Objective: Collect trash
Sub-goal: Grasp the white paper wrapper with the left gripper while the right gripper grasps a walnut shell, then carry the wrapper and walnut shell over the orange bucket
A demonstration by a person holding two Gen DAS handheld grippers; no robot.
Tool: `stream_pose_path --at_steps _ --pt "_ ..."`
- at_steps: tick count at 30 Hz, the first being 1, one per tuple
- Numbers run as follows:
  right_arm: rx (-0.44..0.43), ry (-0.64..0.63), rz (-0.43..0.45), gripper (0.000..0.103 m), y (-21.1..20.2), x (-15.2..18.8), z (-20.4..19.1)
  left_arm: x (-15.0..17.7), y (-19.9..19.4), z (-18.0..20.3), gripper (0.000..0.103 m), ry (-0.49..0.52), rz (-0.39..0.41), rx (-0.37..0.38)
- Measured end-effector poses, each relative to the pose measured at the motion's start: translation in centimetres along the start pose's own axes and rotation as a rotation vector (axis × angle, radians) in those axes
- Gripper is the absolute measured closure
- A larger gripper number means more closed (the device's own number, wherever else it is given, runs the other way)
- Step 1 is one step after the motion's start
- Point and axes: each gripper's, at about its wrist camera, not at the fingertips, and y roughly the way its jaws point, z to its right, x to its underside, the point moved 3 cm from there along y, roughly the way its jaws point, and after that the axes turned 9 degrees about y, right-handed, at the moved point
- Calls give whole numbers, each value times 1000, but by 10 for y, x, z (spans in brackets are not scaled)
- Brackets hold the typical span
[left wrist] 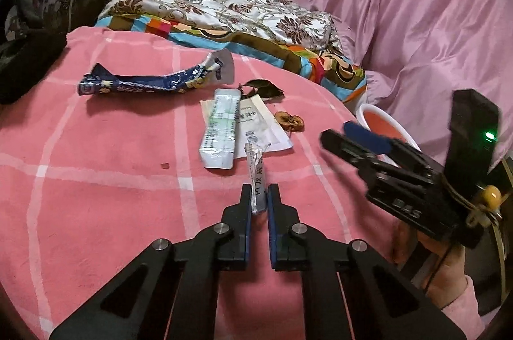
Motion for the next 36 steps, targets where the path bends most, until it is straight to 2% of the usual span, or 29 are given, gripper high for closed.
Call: stream_pose_path --at_steps 11,14,17,23,30,36 --pt "-13 -83 -62 50 27 -14 -21 -3 -10 -12 97 -46 23 -37" --pt "-8 -88 -69 55 30 -15 -22 -7 -12 -15 97 -58 32 -51" --pt "-17 -95 -68 70 29 -15 -23 -10 -15 -19 97 -69 43 -64" --pt "-17 -116 -31 70 20 -13 -28 -15 -19 -19 97 -59 61 -77" --pt "6 -122 111 70 -17 -16 -28 -22 -26 -10 97 -3 96 -118" --pt "-25 -60 323 70 -71 -27 -10 -38 -33 17 97 85 183 -145"
